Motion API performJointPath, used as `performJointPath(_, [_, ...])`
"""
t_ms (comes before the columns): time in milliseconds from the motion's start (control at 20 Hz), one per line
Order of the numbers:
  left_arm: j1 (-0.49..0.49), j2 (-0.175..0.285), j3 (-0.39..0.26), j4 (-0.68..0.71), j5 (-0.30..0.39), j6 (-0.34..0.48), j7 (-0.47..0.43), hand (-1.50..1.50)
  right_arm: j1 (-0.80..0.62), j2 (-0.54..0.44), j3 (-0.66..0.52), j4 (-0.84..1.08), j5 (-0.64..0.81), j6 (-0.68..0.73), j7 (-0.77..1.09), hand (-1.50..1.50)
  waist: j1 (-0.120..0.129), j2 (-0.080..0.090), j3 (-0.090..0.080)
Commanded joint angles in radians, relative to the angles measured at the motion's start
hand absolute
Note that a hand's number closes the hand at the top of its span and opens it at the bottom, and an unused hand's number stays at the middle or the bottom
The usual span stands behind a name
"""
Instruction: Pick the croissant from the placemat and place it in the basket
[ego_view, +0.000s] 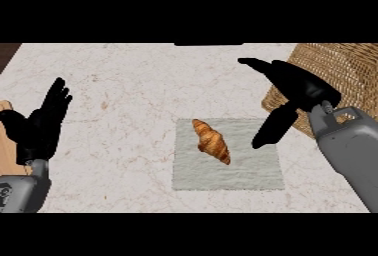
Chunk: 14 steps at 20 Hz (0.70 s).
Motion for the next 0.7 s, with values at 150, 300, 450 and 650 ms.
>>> performJointPath(150, [0.050, -0.040, -0.023, -0.083, -0.062, 0.008, 0.046, 0.00, 0.095, 0.048, -0.089, -0.100, -0.009, 0.041, 0.062, -1.50, 0.021, 0.007, 0.002])
performJointPath(300, [0.015, -0.050, 0.005, -0.025, -0.069, -0.007, -0.004, 0.00, 0.090, 0.118, -0.097, -0.098, 0.046, -0.025, 0.038, -1.50, 0.021, 0.009, 0.002])
performJointPath(450, [0.007, -0.029, 0.040, -0.067, -0.049, -0.052, 0.048, 0.00, 0.209, 0.130, -0.080, -0.128, 0.120, -0.032, -0.039, -1.50, 0.020, 0.009, 0.002])
performJointPath(650, [0.022, -0.057, 0.044, -0.059, -0.075, -0.051, 0.042, 0.00, 0.235, 0.222, -0.046, -0.040, 0.216, -0.096, -0.123, -1.50, 0.022, 0.009, 0.002])
